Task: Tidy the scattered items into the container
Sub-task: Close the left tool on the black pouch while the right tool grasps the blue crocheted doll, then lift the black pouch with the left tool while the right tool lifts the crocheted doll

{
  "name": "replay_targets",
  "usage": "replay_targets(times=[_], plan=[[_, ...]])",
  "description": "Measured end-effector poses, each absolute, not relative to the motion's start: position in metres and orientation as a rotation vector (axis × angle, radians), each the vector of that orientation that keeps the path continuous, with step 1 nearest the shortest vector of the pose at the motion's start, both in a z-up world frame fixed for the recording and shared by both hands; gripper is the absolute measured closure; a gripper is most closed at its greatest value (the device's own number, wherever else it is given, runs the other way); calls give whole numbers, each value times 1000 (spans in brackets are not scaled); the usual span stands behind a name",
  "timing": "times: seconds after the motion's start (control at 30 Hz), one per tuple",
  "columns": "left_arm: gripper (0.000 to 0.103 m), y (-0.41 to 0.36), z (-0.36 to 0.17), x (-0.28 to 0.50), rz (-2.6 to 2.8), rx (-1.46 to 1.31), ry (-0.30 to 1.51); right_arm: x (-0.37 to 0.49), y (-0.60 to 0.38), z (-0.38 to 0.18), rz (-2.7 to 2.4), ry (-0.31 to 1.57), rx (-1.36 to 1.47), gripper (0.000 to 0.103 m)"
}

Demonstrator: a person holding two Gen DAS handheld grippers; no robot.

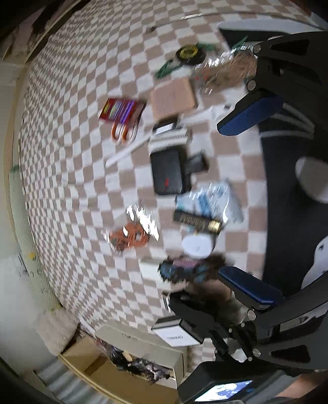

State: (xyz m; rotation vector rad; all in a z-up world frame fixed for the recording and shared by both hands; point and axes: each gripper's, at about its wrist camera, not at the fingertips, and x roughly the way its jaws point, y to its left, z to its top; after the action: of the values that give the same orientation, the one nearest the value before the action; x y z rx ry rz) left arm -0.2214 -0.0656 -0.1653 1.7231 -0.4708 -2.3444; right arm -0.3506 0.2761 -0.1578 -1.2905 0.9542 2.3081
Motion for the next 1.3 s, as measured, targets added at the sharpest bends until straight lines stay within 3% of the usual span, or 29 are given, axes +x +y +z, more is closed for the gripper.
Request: replay_targets(times=[0.07, 0.33, 0.37, 0.77, 0.93, 1.1, 1.3], plan=[[84, -72, -160, -221, -2348, 1701, -425, -363, 269, -160, 2333, 956, -1309, 7], [88, -93, -150, -223, -2342, 1650, -310, -411, 237, -182, 2416, 888, -1427, 35], [92, -94, -149, -224, -2344, 1644, -299, -417, 235, -184, 2428, 888, -1431, 37], [94, -107, -152, -228, -2341, 1657, -190, -452, 217, -205, 2494, 878, -1503, 57], [95, -110, -149, -227, -2346, 1650, -165, -456, 208, -209, 2510, 840, -1537, 79], [99, -112, -142, -223, -2370, 1628, -128, -454, 201, -209, 2513, 785, -1563, 84], [102, -110, -130, -220, -2413, 1598, -69, -431, 224, -187, 2508, 855, -1482, 86]])
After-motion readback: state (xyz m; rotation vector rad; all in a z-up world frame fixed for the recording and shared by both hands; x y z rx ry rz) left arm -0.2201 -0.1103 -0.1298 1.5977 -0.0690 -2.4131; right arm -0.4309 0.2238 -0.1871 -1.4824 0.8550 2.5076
